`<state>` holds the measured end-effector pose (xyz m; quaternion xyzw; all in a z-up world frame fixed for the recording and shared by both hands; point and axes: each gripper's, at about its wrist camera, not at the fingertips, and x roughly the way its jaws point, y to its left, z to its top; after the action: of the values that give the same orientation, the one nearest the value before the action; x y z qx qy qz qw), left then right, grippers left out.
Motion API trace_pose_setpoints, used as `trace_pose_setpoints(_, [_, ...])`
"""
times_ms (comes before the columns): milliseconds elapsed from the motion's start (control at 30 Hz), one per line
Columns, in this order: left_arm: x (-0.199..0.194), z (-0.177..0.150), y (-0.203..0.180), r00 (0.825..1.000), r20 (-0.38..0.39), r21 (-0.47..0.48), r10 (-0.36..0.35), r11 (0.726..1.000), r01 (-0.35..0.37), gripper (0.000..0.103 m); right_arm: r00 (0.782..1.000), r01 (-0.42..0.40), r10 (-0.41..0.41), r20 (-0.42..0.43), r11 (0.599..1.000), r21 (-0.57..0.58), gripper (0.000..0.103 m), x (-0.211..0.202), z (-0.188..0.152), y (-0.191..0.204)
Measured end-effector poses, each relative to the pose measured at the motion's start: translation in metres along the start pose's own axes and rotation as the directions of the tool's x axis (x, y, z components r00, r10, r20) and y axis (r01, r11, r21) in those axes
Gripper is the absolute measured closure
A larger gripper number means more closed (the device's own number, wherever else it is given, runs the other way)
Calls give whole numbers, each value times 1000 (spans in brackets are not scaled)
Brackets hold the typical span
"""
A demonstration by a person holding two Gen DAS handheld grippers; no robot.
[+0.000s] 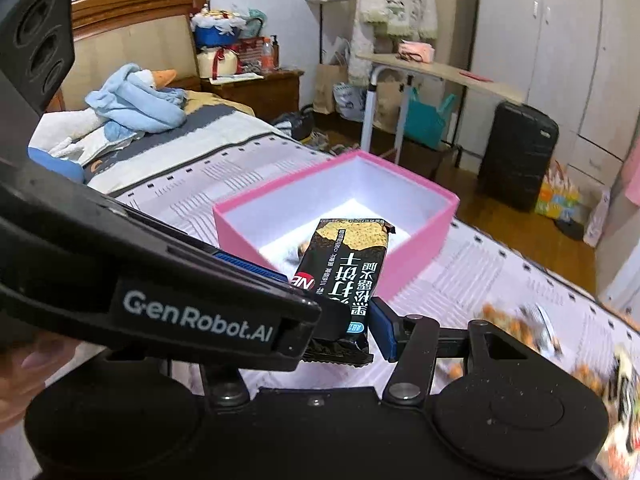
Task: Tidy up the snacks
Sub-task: 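Carry the black bar into the pink box and open the left gripper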
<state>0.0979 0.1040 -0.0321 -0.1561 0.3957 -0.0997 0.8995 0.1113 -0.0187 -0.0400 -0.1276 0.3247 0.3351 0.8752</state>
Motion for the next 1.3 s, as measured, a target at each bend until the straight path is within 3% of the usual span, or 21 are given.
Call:
trace_pose_setpoints(200, [28, 23, 39, 999, 3, -31, 40, 999, -40, 64, 999, -33, 34, -23, 999, 38, 43, 47, 19, -2])
trace_pose_setpoints(500, [87, 66, 84, 994, -105, -66, 35, 997, -42, 63, 993, -52, 59, -101, 996, 74, 43, 112, 38, -20])
trace_pose_setpoints(700, [114, 74, 97, 989, -131, -61, 66, 995, -75, 64, 987, -53, 60, -152, 997, 49, 43, 141, 45, -21])
trace_pose_setpoints(933, [134, 71, 116, 986, -162, -127, 47, 990, -68, 60, 978, -44, 50, -200, 999, 31, 41, 159, 44, -19])
trace_pose_setpoints(1033, [136, 70, 118, 982, -173, -114, 73, 989, -93, 54, 982, -30, 36, -185, 999, 34, 38, 158, 43, -19])
trace_pose_setpoints(1167, [133, 66, 120, 977, -169, -98, 131, 984, -149, 53, 983, -26, 33, -182, 999, 43, 38, 150, 43, -18])
trace_pose_setpoints(1300, [119, 64, 121, 981, -151, -113, 122, 984, -140, 53, 985, -6, 14, -174, 999, 48, 37, 135, 42, -17])
